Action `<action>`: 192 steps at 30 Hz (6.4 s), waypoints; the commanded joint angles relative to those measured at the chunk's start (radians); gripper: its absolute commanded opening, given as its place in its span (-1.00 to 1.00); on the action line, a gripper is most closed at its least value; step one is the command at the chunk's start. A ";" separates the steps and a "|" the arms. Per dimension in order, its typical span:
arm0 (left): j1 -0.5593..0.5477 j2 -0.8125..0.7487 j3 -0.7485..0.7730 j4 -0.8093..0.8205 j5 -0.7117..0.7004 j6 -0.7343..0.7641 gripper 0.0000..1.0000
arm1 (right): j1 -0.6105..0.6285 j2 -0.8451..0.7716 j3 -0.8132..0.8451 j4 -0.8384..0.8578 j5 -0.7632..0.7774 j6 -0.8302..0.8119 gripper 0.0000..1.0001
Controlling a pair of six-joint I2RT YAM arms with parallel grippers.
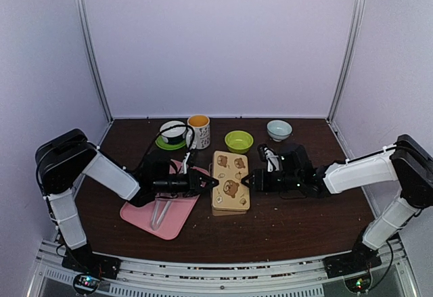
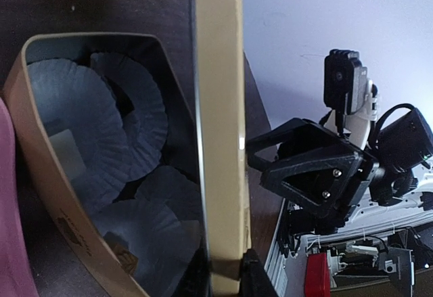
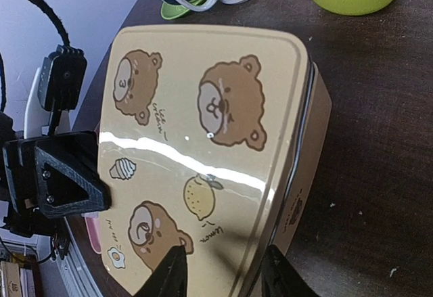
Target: Pack the chocolate
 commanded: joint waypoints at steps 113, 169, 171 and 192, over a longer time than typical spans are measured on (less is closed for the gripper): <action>0.025 0.171 0.441 -0.699 0.006 0.448 -0.41 | -0.177 0.227 0.052 0.100 -0.378 -0.090 -0.24; -0.025 -0.269 0.249 -0.915 -0.145 0.541 -0.99 | 0.086 -0.151 -0.115 0.088 -0.116 -0.027 -1.00; -0.027 -0.293 0.189 -0.877 -0.142 0.520 -1.00 | 0.122 -0.120 -0.124 0.176 -0.123 0.014 -1.00; -0.035 -0.355 0.065 -0.807 -0.204 0.485 -1.00 | 0.227 0.213 -0.013 0.305 -0.208 0.031 -1.00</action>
